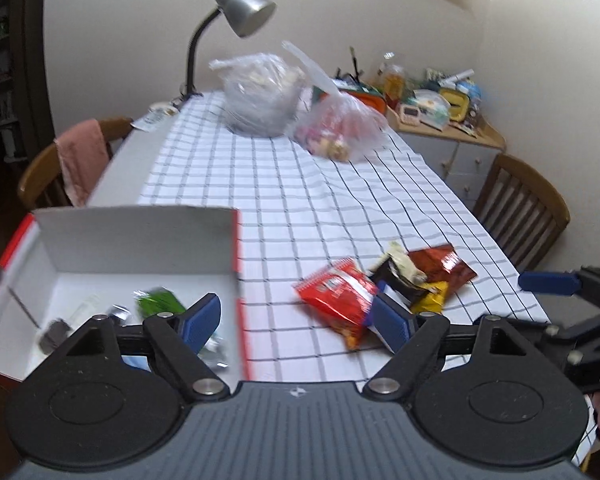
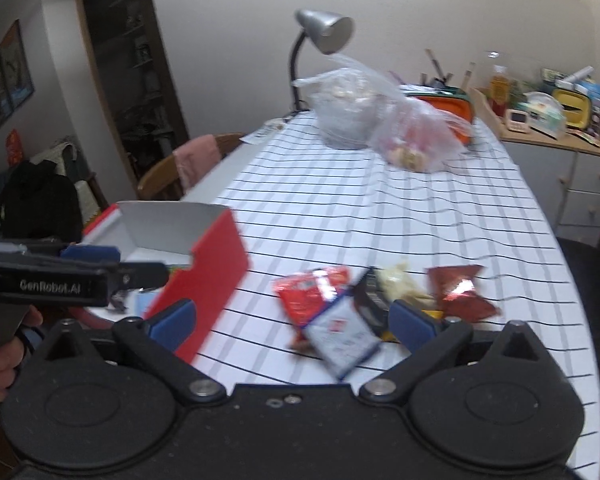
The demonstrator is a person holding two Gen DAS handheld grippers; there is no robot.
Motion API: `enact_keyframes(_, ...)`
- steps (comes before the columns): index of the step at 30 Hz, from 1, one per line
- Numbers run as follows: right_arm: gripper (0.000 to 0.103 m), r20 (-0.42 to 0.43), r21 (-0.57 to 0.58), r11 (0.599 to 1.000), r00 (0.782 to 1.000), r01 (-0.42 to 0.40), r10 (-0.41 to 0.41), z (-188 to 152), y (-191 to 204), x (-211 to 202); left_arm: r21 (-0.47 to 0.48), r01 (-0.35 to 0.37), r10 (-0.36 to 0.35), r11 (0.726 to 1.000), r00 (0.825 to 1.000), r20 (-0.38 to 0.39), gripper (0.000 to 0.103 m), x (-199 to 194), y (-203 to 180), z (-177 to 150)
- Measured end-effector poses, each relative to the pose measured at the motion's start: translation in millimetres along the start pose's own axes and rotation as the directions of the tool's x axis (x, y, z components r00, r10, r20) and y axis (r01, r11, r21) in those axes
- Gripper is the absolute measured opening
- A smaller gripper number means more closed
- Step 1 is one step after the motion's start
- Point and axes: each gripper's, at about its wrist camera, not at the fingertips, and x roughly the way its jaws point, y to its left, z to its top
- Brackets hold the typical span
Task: Organize snacks
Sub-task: 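Withdraw both tools from the box back to the snack pile, then grasp the white milk-biscuit packet with the left tool while the right tool grasps the brown packet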
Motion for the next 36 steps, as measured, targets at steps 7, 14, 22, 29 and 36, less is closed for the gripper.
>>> enact_keyframes(7,0.103,-0.012,-0.003,0.997,0.997,0.075,-0.075,2.3,-58.0,-5.5,-0.030,-0.024,0.022,0.999,0.998,-0.062,0.083,35.2,-40.9,-4.9)
enact_keyframes(14,0.103,-0.053,-0.012,0.996,0.994,0.093,-0.093,1.1,-110.8,9.9,-0.083,-0.082,0.071,0.993,0.989,-0.133,0.083,78.1,-74.8,-5.4)
enact_keyframes(22,0.103,-0.116,-0.047,0.997,0.991,0.059,-0.064,2.1,-150.8,39.5,-0.161,-0.202,0.168,0.966,0.965,-0.204,0.083,125.2,-100.5,-9.7)
enact_keyframes(29,0.102,-0.152,-0.042,0.998,0.987,0.052,-0.058,11.1,-173.3,70.7,-0.258,-0.285,0.224,0.923,0.944,-0.243,0.083,151.6,-112.0,-10.4)
enact_keyframes(36,0.101,-0.180,-0.058,0.998,0.983,0.019,-0.029,16.9,-177.0,98.2,-0.341,-0.358,0.265,0.869,0.920,-0.288,0.083,170.9,-115.3,-11.1)
